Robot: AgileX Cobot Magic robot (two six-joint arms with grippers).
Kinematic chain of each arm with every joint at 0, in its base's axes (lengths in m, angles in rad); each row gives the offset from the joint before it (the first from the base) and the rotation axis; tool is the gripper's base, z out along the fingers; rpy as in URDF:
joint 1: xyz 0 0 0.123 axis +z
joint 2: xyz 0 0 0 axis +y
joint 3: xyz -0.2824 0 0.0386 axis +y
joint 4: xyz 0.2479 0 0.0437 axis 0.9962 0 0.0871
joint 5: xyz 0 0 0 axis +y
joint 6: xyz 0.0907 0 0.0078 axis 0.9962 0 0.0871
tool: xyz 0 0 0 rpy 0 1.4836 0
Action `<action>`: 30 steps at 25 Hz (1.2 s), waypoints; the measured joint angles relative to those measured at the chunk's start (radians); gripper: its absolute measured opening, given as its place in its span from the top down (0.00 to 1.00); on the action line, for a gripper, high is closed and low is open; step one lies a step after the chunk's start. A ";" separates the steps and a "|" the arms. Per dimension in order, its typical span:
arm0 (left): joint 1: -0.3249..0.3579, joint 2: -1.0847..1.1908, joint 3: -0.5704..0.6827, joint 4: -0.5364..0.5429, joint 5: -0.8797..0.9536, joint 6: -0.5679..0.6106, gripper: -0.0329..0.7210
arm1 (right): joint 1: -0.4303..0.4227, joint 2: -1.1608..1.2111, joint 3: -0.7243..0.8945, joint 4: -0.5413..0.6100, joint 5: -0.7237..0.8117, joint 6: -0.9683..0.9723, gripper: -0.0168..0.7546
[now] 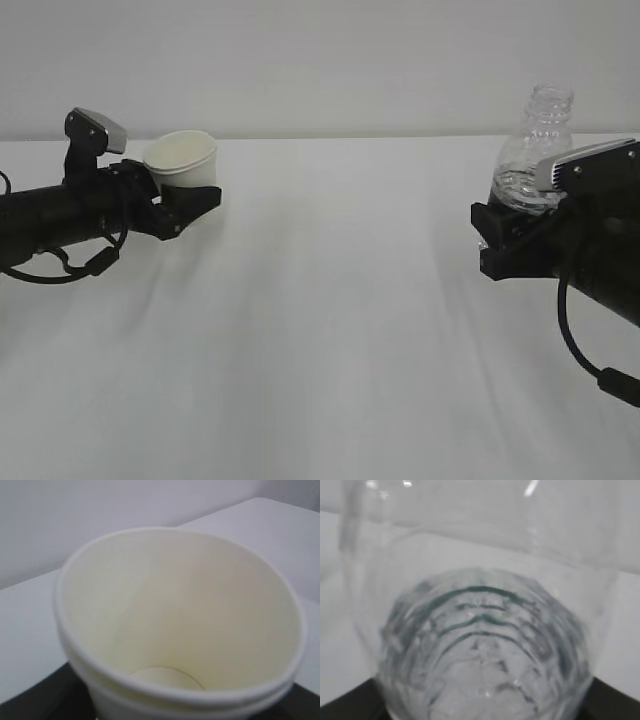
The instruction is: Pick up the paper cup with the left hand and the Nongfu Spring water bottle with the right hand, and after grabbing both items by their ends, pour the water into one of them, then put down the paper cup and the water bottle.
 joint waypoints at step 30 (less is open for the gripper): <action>-0.066 -0.402 0.350 0.013 0.002 -0.064 0.29 | 0.000 -0.208 0.001 -0.191 0.194 0.129 0.40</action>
